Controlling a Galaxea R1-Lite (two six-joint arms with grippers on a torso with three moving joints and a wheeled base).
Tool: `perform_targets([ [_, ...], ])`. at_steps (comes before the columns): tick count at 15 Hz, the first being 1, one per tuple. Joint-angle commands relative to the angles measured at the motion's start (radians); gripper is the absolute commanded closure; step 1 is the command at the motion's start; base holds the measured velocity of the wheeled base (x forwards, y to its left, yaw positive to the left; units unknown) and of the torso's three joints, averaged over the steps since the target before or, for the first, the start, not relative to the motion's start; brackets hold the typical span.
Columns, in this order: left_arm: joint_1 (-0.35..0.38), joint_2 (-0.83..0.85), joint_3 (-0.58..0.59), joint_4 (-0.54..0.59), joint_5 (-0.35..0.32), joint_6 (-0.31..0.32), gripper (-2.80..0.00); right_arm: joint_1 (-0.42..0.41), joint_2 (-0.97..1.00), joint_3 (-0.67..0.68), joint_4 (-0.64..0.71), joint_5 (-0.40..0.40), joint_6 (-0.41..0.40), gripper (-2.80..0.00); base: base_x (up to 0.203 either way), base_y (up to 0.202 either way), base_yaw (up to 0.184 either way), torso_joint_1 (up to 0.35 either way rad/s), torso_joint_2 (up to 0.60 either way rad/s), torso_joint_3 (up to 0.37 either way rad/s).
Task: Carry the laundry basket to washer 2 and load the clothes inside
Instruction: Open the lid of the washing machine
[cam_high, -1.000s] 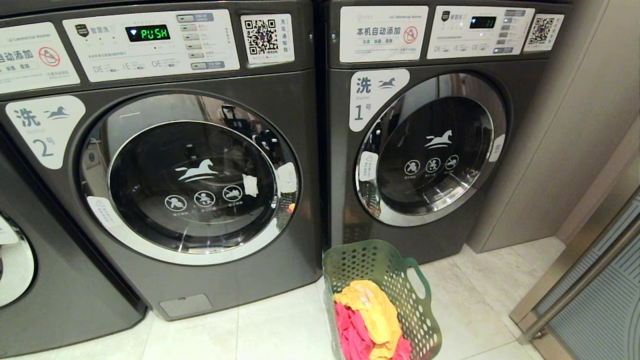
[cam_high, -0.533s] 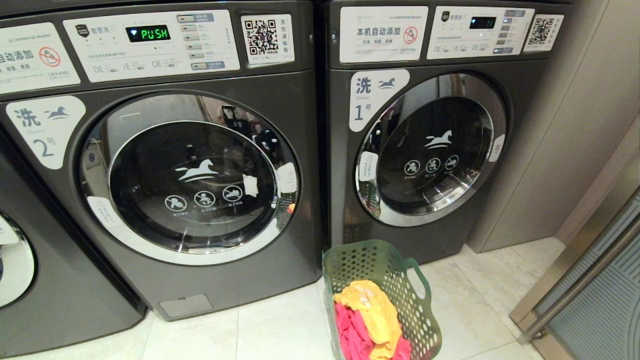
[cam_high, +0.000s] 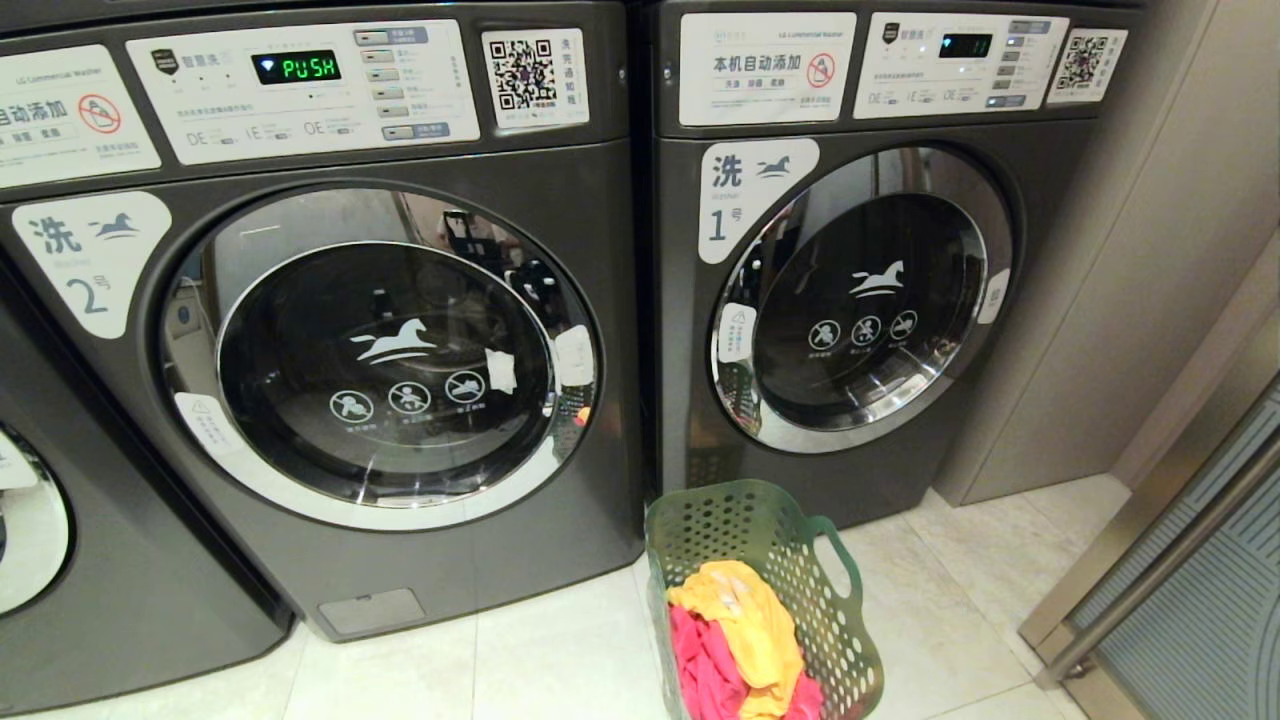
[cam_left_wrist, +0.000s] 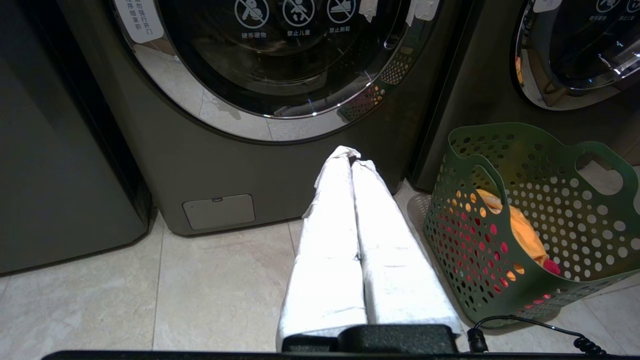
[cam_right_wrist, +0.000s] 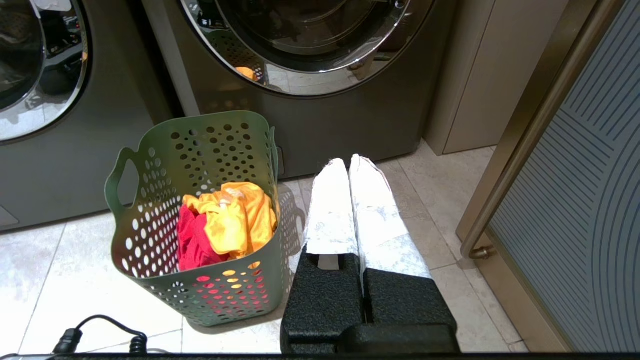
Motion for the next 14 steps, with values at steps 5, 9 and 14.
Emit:
perform_targets([
  [5, 0.0, 0.0, 0.0, 0.0, 0.0, 0.0, 0.0, 0.0, 0.0, 0.0, 0.0, 0.0, -0.001, 0.0, 0.0, 0.0, 0.0, 0.0, 0.0, 0.0],
  [9, 0.0, 0.0, 0.0, 0.0, 0.0, 0.0, 0.0, 0.0, 0.0, 0.0, 0.0, -0.002, 0.002, 0.0, -0.002, -0.003, 0.105, 0.002, 0.0, 0.004],
  [14, 0.0, 0.0, 0.0, 0.0, 0.0, 0.0, 0.0, 0.0, 0.0, 0.0, 0.0, -0.009, 0.014, 0.0, 0.001, -0.008, 0.15, 0.003, 0.0, 0.002],
])
